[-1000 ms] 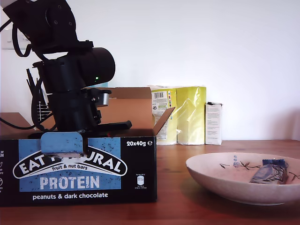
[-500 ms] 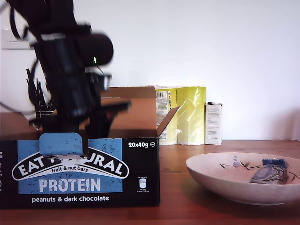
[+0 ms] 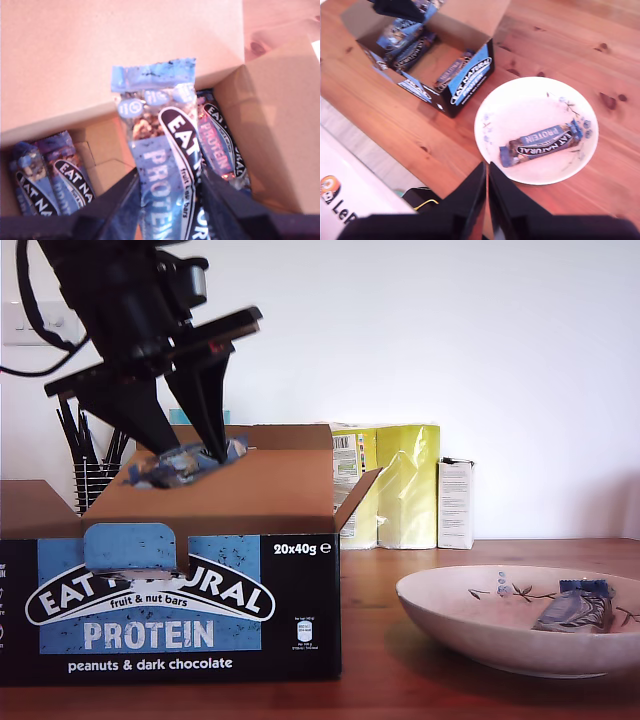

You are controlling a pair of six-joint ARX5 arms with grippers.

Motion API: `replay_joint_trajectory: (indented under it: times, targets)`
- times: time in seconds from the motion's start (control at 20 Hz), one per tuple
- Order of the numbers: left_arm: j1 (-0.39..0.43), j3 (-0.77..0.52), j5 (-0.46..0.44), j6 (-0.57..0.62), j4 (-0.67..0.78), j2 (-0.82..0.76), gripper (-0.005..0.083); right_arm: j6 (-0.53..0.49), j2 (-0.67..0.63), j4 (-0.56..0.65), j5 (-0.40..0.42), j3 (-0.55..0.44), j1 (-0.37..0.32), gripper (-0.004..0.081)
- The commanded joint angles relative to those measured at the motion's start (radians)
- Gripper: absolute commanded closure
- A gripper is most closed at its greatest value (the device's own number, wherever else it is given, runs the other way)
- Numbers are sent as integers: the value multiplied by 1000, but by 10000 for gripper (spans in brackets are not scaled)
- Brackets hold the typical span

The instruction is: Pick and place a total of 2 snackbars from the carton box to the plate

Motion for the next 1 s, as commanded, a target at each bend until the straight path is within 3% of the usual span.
replay_joint_trajectory:
  times: [0.0, 0.25, 0.5, 0.95]
  targets:
    - [-14, -7, -1, 15, 15, -60, 575, -2, -22, 5, 32, 23, 3, 783]
    - [-59, -7, 31, 50, 143, -109, 574, 6, -68, -20, 48, 61, 2, 783]
    - [-171, -7, 46, 113, 356, -99, 574, 53, -100, -72, 47, 68, 2, 783]
    - [-305, 10, 56, 182, 595, 38, 574, 125, -151, -110, 45, 68, 2, 783]
